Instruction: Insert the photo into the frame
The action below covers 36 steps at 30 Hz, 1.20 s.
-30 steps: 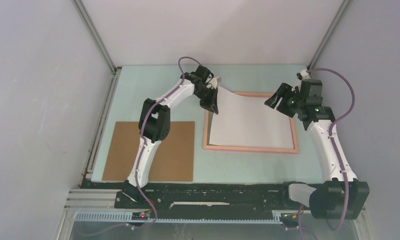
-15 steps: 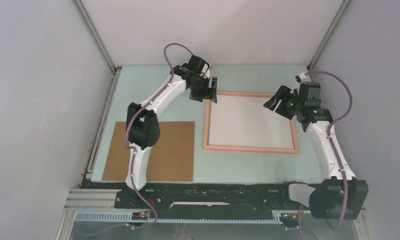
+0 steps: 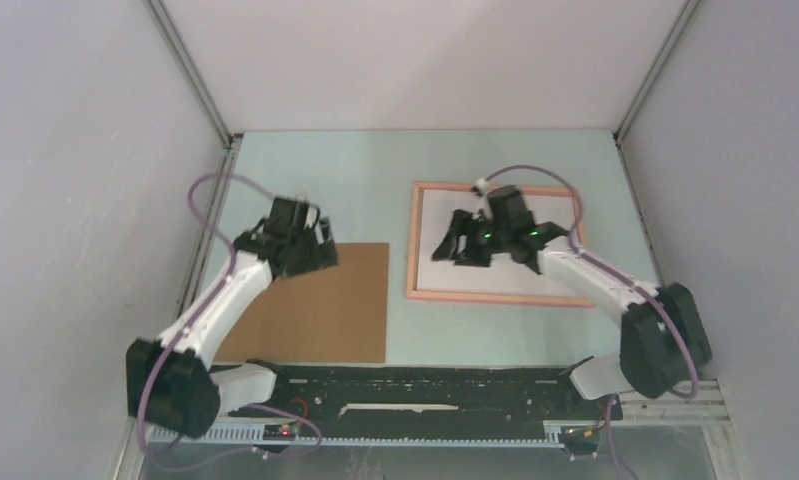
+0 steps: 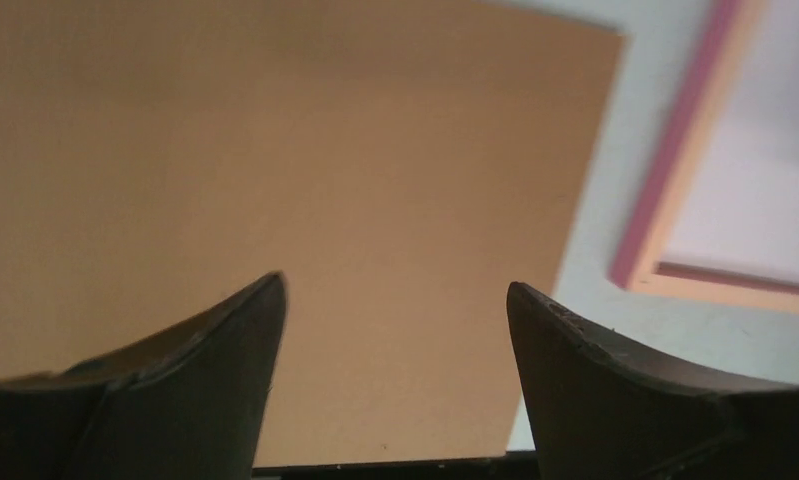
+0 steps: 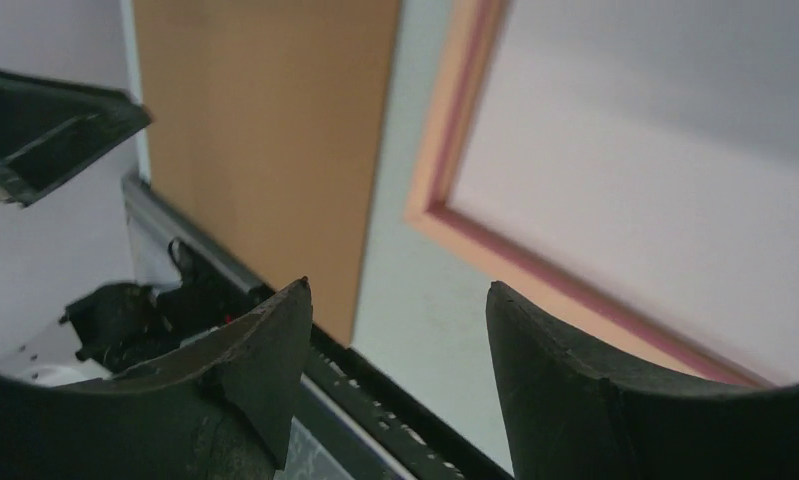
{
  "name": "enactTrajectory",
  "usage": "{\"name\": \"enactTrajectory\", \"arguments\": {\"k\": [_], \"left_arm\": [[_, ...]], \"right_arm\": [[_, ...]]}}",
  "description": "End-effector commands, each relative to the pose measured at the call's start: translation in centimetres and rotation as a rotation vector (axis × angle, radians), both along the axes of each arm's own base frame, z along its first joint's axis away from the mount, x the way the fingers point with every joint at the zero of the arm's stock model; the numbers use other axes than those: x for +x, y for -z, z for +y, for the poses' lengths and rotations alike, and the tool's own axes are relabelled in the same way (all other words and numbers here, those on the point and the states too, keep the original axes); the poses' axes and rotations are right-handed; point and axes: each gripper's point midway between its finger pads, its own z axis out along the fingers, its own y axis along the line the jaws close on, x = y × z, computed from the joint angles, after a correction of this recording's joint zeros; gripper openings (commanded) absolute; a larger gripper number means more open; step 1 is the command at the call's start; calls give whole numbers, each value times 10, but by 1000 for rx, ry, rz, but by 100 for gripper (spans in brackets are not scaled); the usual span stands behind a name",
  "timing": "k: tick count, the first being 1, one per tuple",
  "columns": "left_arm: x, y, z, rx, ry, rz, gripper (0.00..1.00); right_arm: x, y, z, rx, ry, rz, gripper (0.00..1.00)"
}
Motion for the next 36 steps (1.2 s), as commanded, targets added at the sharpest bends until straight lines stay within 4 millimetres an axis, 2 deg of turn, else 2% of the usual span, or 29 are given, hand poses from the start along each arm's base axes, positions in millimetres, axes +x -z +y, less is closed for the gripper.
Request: {"name": "enactTrajectory", "arguments": {"k": [1, 3, 5, 7, 10, 13, 20, 27, 30, 33, 34, 36], "left_arm": [[-22, 34, 18, -147, -297, -97, 86], [-32, 50, 24, -197, -392, -126, 88], [-39, 65, 35, -206, -485, -144, 92], [-42, 74, 43, -198, -553, -155, 95], [-42, 88, 41, -232, -582, -137, 99], [-48, 100, 36, -252, -594, -92, 99], [-66, 130, 31, -320, -656, -28, 100], [-72, 135, 31, -329, -663, -23, 99], [-74, 136, 32, -333, -666, -25, 99], [-78, 141, 33, -331, -675, -16, 99], [-79, 142, 33, -333, -677, -12, 99], [-80, 145, 31, -344, -675, -3, 99]], "right_arm": [[-27, -6, 95, 223, -127, 78, 72], [-39, 1, 128, 288, -163, 138, 69], [-53, 21, 150, 307, -170, 228, 68], [-67, 32, 164, 312, -175, 252, 67], [-84, 45, 176, 305, -171, 267, 67], [-96, 58, 180, 290, -157, 289, 67], [-95, 91, 166, 233, -79, 311, 67], [-89, 112, 165, 218, -58, 335, 66], [-86, 114, 168, 242, -65, 332, 66], [-86, 104, 181, 333, -101, 346, 66], [-88, 96, 185, 379, -119, 345, 65], [-89, 69, 194, 503, -156, 319, 61]]}}
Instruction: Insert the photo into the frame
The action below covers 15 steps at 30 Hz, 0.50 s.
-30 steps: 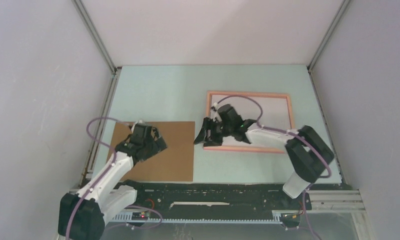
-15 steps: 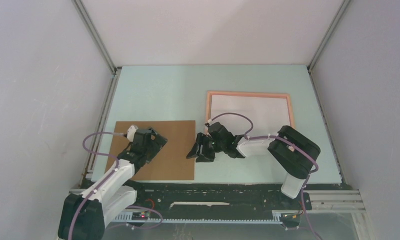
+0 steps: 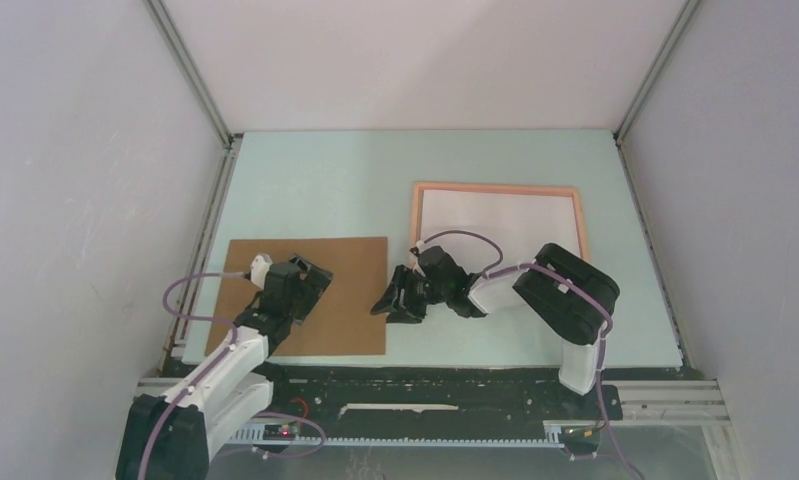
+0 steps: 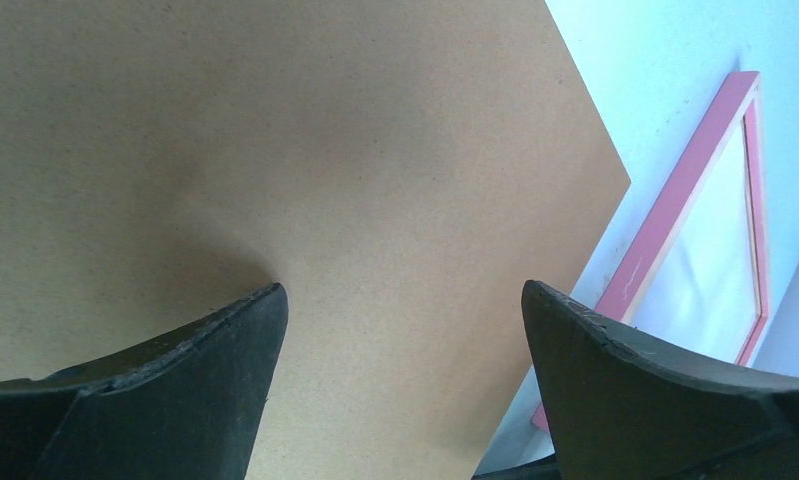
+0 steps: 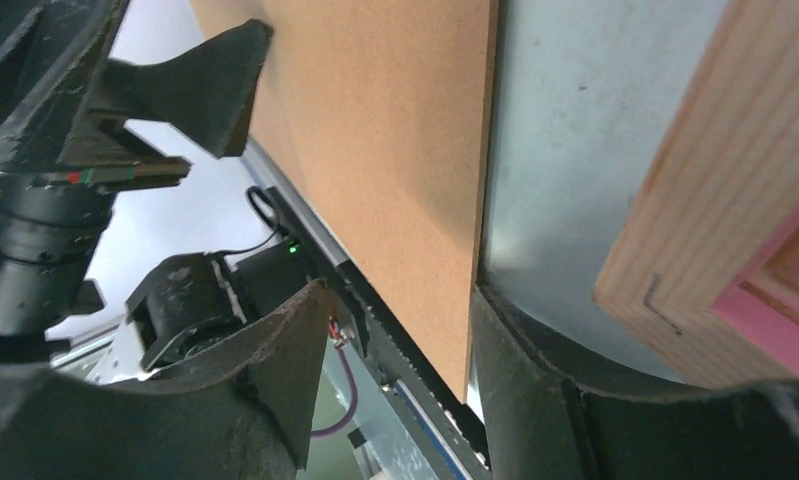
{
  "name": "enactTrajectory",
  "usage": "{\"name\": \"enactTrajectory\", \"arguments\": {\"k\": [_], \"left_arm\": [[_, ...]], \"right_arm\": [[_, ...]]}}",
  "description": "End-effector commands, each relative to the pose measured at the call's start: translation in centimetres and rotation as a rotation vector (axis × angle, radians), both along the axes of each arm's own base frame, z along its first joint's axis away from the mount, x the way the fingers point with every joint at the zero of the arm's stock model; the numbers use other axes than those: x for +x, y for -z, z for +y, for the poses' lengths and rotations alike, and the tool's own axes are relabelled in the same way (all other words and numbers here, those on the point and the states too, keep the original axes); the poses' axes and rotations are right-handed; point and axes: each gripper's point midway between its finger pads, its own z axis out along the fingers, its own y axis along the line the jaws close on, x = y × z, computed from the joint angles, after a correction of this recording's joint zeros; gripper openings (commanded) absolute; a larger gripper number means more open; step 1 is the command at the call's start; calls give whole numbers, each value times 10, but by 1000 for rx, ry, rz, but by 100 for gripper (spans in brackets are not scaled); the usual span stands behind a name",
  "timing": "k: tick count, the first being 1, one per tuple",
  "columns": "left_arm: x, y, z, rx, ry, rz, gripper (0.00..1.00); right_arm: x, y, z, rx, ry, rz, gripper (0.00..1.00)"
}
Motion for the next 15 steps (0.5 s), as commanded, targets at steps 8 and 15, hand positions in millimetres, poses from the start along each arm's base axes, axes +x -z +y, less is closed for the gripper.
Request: {"name": "enactTrajectory", "arguments": {"k": [8, 15], "left_arm": [[-45, 45, -6, -51, 28, 190, 98], [-29, 11, -25, -57, 180, 89, 97]], "right_arm": [[4, -120, 32, 489, -16, -129, 56], [14, -108, 28, 474, 16, -124, 51]]}}
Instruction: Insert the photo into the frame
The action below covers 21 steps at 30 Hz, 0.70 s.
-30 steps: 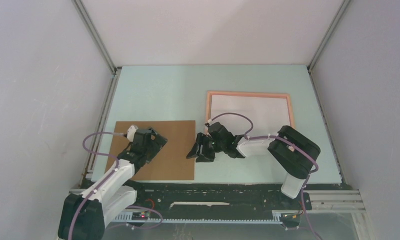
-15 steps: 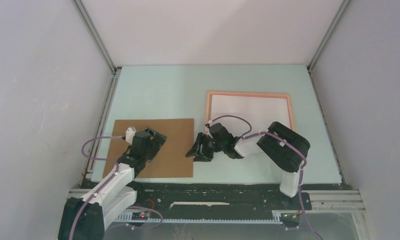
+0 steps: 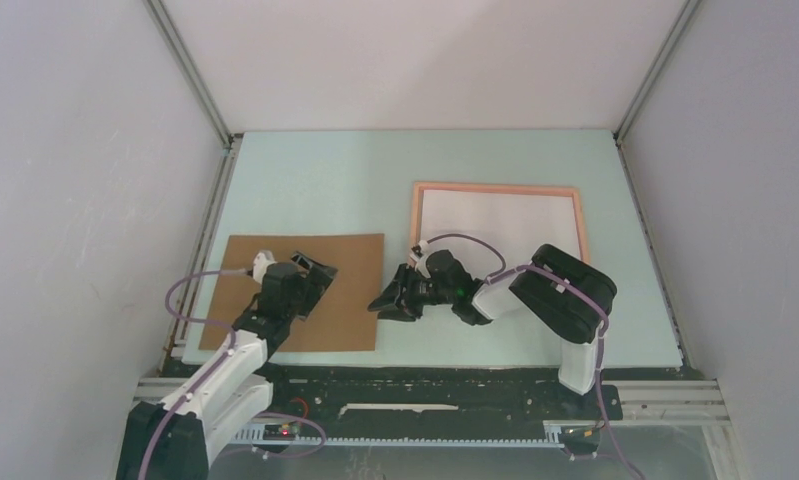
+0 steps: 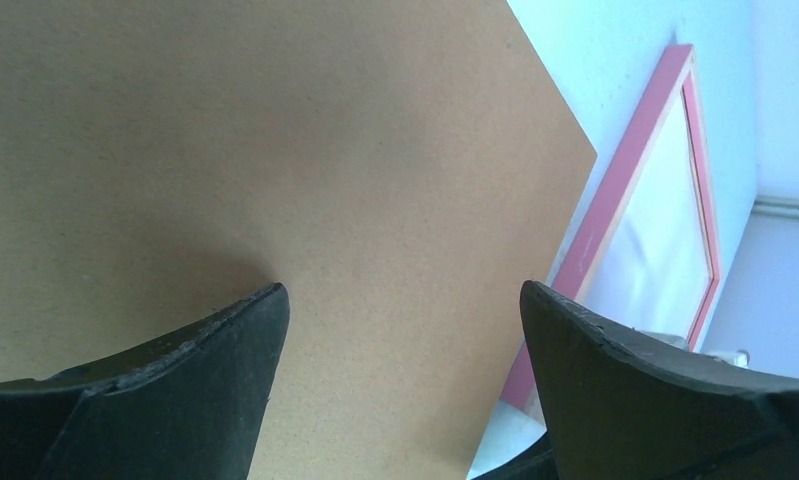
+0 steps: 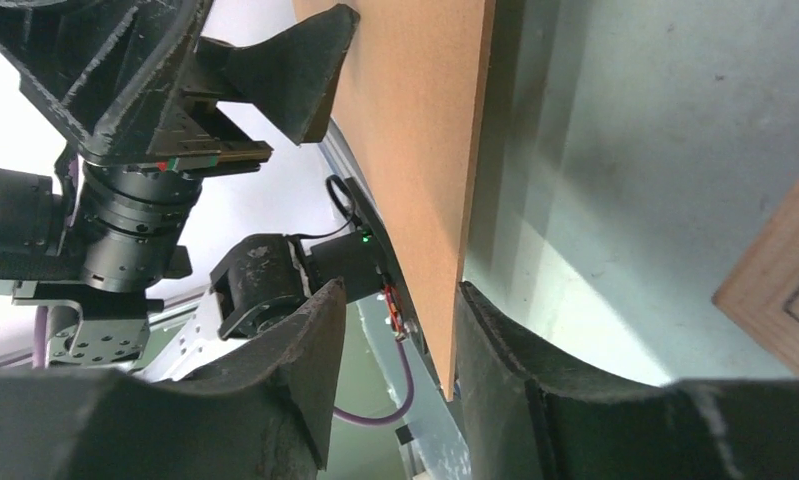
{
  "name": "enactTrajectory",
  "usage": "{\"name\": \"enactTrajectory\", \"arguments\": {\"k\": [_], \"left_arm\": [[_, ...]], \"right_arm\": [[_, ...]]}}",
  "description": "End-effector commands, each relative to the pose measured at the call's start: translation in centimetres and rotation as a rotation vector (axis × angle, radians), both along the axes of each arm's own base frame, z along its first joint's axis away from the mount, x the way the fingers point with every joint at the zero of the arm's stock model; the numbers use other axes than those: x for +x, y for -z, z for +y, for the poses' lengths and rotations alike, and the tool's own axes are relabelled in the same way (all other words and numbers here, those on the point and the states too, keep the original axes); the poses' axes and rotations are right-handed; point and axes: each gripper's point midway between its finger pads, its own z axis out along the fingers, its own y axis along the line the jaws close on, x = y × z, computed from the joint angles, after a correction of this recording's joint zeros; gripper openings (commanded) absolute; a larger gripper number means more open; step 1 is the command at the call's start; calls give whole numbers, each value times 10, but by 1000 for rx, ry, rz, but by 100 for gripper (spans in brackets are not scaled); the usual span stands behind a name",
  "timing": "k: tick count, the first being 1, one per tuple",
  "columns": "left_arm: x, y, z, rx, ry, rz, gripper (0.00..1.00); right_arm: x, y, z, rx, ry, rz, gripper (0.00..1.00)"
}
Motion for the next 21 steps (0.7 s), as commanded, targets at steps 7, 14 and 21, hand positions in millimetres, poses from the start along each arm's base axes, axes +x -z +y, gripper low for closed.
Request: {"name": "enactTrajectory", "arguments": {"k": [7, 14, 21], "left_arm": [[-22, 6, -50, -87, 302, 95, 98], [-9, -5, -107, -178, 404, 110, 98], [-2, -8, -147, -183, 457, 123, 98]], "right_arm": [[33, -92, 0, 343, 27, -140, 44], [42, -93, -45, 314, 63, -132, 43], [40, -68, -82, 202, 44, -101, 44]]}}
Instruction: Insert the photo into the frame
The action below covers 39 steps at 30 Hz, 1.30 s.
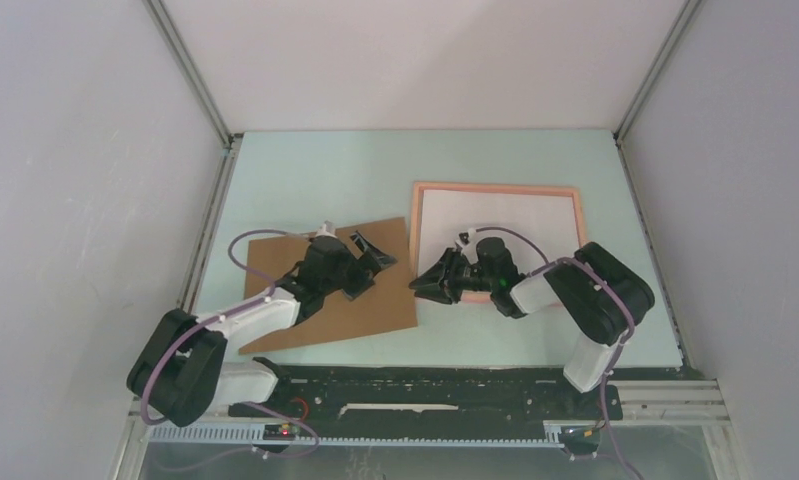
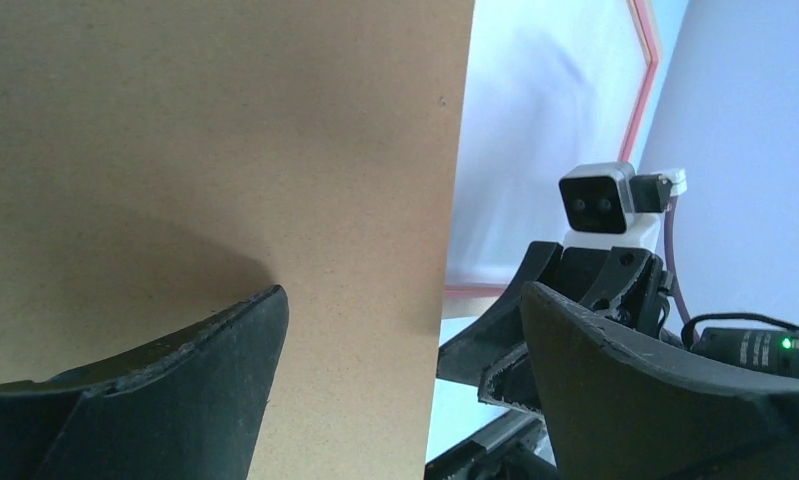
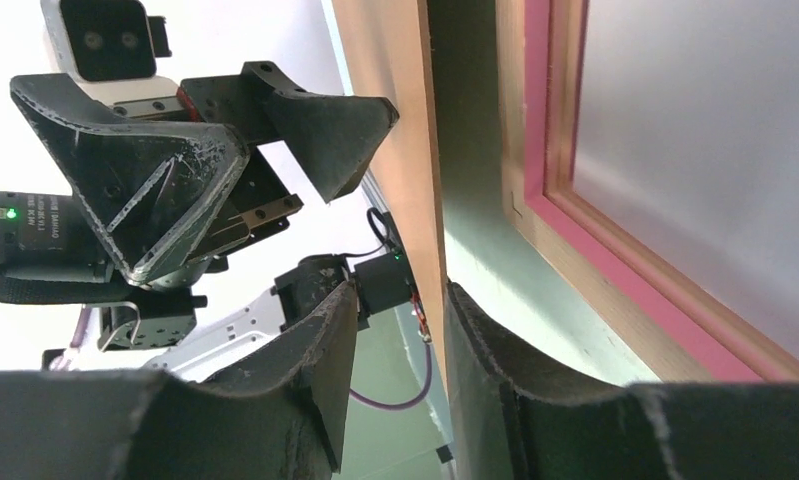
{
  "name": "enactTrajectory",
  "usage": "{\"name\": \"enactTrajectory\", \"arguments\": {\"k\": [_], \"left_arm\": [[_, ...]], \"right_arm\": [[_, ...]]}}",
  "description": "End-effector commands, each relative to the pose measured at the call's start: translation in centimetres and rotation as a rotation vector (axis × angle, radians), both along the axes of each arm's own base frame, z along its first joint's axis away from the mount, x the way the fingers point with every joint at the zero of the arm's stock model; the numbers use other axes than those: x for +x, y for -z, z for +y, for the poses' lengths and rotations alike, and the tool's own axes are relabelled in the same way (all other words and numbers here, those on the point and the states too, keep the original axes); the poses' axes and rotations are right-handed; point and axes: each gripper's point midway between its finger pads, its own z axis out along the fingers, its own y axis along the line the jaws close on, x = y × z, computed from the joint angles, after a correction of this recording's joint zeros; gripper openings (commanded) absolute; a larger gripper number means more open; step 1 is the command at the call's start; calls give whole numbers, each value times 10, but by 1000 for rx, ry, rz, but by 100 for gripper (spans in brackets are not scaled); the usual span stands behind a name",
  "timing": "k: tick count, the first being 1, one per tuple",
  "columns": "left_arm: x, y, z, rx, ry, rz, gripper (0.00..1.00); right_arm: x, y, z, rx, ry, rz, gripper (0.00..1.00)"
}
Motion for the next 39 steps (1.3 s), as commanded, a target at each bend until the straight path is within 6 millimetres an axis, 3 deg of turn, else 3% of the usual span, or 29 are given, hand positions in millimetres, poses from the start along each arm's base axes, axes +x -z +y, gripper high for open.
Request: {"name": "enactTrajectory", "arguments": {"k": [1, 7, 11, 16, 20, 24, 31, 39], "left_arm": [[-19, 22, -20, 9, 55, 126, 98], [-18, 27, -32, 42, 131, 110, 98], [-16, 7, -35, 59, 223, -24, 99], [-20, -22, -9, 146, 204, -147, 100], [-27, -19, 27, 192, 134, -132, 100], [-36, 3, 50, 187, 88, -79, 100], [-42, 30, 54, 194, 95, -38, 100], [-44, 24, 53, 192, 120, -85, 100]], "right_arm": [[-5, -51, -7, 95, -99, -148, 44], [8, 0, -56, -188, -105, -102, 49], [25, 2, -73, -243, -139, -149, 54], [41, -2, -60, -256, -192, -161, 50], [52, 3, -45, -229, -195, -143, 44], [56, 11, -25, -212, -214, -124, 41], [53, 26, -1, -228, -233, -107, 41], [53, 37, 4, -242, -224, -92, 38]]}}
